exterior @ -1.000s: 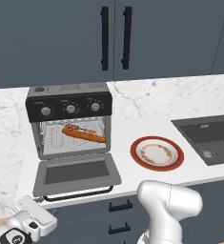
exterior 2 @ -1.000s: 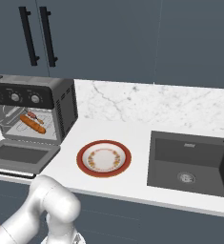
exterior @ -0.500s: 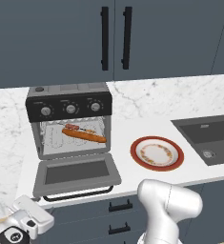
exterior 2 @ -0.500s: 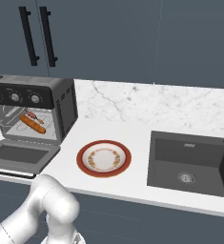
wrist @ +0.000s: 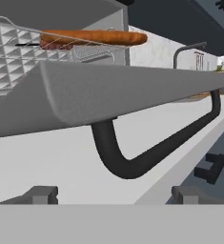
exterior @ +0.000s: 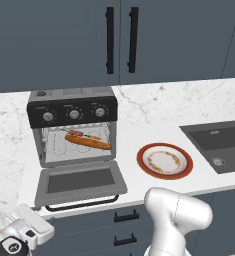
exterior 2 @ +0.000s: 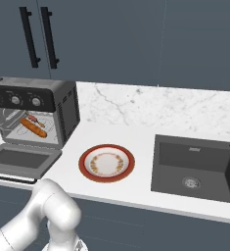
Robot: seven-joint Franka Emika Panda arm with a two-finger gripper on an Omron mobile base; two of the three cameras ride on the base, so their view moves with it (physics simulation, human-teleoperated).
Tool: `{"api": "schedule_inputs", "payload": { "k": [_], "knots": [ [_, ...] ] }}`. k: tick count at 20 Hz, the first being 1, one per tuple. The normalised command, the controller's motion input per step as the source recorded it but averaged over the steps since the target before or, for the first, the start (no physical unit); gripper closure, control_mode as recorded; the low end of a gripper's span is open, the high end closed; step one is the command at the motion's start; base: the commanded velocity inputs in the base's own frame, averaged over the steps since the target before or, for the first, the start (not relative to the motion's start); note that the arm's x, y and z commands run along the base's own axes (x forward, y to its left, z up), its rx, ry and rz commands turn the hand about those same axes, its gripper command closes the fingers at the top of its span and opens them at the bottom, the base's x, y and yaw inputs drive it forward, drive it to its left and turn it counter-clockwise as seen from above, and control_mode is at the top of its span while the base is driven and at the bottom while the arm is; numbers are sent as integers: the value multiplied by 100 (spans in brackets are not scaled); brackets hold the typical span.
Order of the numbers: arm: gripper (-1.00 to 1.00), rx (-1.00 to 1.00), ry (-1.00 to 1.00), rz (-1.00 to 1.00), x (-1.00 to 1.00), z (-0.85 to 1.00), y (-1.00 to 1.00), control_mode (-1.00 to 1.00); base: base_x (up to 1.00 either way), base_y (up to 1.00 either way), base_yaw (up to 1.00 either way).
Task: Pick up the kebab skewer and baguette bread, and place them inside the toaster oven. Close the toaster oven door and start by setting the timer.
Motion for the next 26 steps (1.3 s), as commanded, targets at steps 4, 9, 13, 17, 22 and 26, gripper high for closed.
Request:
{"api": "schedule_inputs", "payload": {
  "k": [4, 9, 13, 17, 22, 26],
  "knots": [
    [-100, 0, 0, 0, 2, -49, 28, -100, 0, 0, 0],
    [-100, 0, 0, 0, 0, -56, 30, -100, 0, 0, 0],
    [-100, 0, 0, 0, 10, -19, 13, -100, 0, 0, 0],
    [-100, 0, 0, 0, 12, 0, 0, -100, 0, 0, 0],
    [-100, 1, -1, 0, 16, 0, 0, -100, 0, 0, 0],
    [-100, 7, -6, 1, 3, 22, -3, -100, 0, 0, 0]
  ]
}}
